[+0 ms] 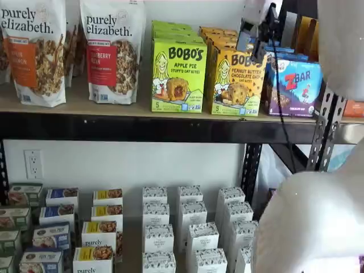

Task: Pick up the orange box on the top shelf, the fifth box from the left

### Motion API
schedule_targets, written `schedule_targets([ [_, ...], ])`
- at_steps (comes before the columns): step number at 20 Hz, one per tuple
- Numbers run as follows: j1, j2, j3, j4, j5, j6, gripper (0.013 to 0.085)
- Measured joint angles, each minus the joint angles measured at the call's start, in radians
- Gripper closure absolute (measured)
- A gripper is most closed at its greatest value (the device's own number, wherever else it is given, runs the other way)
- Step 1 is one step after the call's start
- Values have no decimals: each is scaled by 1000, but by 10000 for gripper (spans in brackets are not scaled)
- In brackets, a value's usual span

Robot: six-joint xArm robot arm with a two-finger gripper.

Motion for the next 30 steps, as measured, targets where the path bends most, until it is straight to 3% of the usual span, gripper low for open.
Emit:
schedule_targets([
  [6,21,-14,25,-11,-53,15,130],
  [18,13,-23,48,26,-182,15,130],
  [26,32,26,9,-74,-245,2,130],
  [30,31,85,-68,-118,-188,-10,130],
])
